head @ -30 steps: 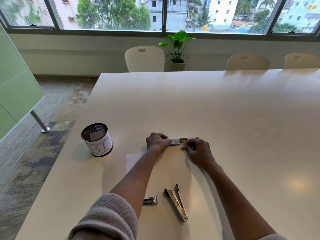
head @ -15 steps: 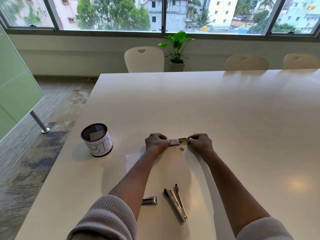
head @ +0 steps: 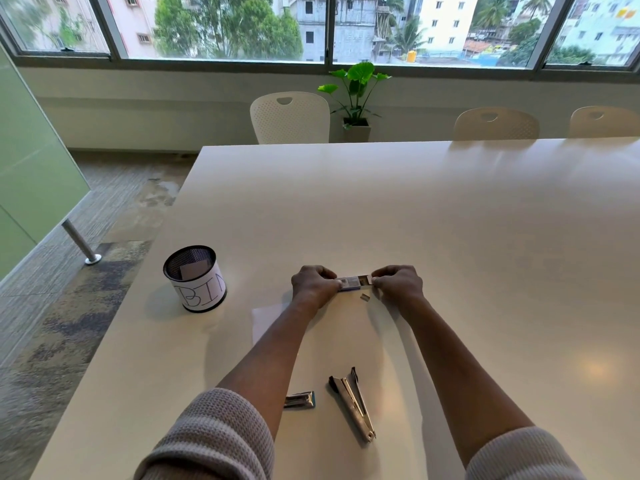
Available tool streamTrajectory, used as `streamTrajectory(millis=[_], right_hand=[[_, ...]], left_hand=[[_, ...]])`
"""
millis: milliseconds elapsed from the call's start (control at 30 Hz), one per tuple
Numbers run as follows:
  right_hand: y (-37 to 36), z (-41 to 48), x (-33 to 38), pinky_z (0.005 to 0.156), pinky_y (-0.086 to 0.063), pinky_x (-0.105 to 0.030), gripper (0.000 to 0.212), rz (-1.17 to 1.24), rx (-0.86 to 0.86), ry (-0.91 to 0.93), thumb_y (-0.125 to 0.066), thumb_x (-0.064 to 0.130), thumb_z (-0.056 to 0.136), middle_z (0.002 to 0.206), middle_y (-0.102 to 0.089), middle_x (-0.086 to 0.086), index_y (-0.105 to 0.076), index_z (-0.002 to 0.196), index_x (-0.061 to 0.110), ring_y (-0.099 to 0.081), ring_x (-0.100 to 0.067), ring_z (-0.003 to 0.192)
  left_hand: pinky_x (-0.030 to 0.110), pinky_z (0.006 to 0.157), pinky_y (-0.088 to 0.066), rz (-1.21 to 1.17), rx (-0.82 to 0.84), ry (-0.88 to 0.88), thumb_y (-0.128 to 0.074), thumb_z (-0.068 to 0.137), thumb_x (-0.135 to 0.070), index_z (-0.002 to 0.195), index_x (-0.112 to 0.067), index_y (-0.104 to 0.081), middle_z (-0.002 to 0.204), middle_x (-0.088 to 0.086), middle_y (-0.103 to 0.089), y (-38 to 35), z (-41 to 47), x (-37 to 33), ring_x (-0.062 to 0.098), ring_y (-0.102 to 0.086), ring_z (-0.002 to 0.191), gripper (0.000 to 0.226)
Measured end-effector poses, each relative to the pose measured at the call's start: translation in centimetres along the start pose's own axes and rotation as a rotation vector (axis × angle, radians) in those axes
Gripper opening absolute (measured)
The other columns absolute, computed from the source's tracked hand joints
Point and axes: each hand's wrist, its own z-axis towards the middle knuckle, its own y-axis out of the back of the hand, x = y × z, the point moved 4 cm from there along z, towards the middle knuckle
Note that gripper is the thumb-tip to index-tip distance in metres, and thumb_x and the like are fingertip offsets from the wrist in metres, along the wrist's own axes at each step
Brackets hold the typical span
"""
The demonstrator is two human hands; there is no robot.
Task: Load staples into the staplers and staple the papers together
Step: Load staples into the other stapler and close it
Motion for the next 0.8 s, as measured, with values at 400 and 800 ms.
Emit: streamTrajectory(millis=[400,800], right_hand=[[-1.0,-0.2,0.5,0.093,-0.052,-0.03,0.019,-0.064,0.036,0.007,-0.076,0.02,0.076,0.103,-0.078,0.002,-0.082,0.094,0.024,-0.067,-0.017,0.104],[-1.6,-0.3,0.0,0.1,-0.053,-0.041,0.02,0.049,0.198,0.022,-0.069,0.005,0.081,0.103,-0.076,-0.009,-0.08,0.093,0.017,-0.068,-0.026,0.106]], left_hand=[[0.026,0.089,-0.056,-0.025,0.004,-0.023,-0.081,0.078,-0.027,0.095,-0.019,-0.079,0.099,0.001,-0.076,0.1,0.0,0.1,0.012,-0.067,0.093,0.019],[0.024,0.094,-0.053,-0.019,0.007,-0.017,-0.081,0.079,-0.028,0.097,-0.018,-0.079,0.105,0.002,-0.076,-0.3,0.2,0.4,0.014,-0.066,0.099,0.021]])
